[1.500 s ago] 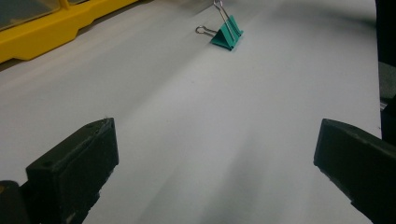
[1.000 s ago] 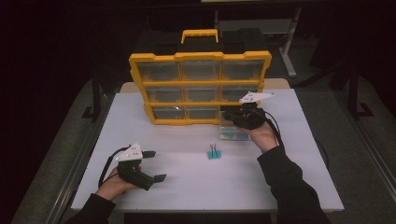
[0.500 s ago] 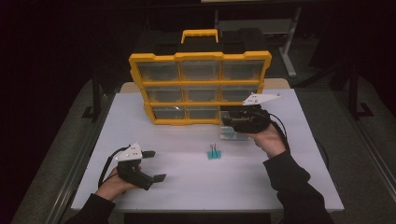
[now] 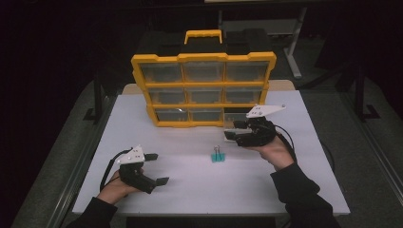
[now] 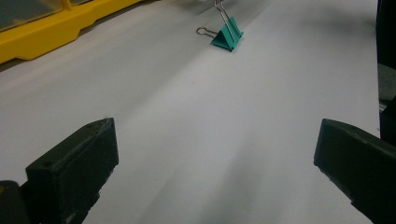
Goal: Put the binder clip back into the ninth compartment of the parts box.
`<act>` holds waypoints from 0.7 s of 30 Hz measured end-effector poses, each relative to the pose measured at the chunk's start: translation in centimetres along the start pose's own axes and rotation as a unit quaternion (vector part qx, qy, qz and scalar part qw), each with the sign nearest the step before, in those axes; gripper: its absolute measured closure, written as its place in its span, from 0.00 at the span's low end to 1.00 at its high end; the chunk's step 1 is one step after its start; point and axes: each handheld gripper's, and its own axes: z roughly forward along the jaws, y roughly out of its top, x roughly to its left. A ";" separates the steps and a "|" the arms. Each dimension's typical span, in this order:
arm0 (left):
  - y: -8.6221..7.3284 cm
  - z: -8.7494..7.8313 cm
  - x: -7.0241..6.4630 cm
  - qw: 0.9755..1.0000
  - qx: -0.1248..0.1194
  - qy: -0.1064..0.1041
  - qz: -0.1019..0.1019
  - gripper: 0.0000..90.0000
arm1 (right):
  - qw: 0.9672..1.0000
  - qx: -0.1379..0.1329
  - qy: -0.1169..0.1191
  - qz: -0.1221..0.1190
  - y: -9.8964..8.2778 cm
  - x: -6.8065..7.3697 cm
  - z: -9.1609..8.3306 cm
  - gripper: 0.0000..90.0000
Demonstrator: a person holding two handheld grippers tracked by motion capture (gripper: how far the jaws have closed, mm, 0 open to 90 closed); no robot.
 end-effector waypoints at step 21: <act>0.0 0.0 0.0 1.000 -0.001 -0.001 -0.003 0.00 | 0.998 0.048 0.031 0.001 -4.0 2.0 3.3 0.41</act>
